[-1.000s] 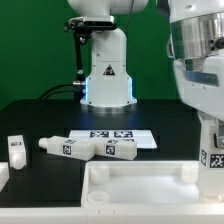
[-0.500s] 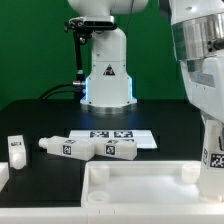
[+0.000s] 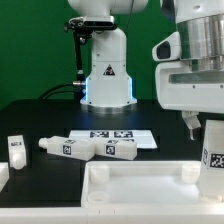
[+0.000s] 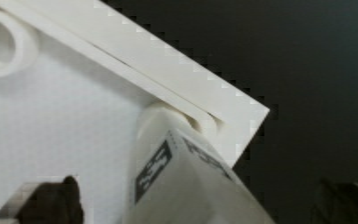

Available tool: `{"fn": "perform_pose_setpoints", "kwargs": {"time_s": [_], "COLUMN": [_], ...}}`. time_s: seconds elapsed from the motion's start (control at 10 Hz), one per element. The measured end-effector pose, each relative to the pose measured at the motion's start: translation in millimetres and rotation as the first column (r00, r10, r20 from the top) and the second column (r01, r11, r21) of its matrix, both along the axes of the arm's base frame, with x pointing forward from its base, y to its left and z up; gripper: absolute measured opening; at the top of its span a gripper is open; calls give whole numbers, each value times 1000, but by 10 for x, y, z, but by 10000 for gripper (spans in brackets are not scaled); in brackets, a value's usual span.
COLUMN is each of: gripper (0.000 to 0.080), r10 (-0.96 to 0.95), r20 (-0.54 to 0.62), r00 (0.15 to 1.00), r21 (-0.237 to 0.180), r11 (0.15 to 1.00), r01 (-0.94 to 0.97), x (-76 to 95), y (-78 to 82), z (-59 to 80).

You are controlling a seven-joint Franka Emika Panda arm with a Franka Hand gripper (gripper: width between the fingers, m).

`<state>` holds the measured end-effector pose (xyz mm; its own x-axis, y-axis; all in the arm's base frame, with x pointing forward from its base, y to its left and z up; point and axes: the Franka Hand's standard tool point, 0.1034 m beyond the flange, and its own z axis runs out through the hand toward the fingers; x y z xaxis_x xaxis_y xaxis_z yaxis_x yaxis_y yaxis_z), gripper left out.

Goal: Assemble desk

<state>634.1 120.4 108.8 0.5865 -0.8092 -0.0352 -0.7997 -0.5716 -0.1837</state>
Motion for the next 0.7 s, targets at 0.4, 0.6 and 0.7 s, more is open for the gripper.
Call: {"fn": "perform_pose_setpoints", "kwargs": {"time_s": [0.4, 0.6, 0.7], "gripper": [649, 625, 456], "r10": [645, 614, 606], "r20": [28, 29, 29], "r00": [764, 788, 795], "r21": [-149, -143, -141], "r11": [758, 783, 790], "r01": [-635, -605, -597], "x": [9, 10, 10], "y": [-61, -64, -65], "z": [-4, -4, -4]}}
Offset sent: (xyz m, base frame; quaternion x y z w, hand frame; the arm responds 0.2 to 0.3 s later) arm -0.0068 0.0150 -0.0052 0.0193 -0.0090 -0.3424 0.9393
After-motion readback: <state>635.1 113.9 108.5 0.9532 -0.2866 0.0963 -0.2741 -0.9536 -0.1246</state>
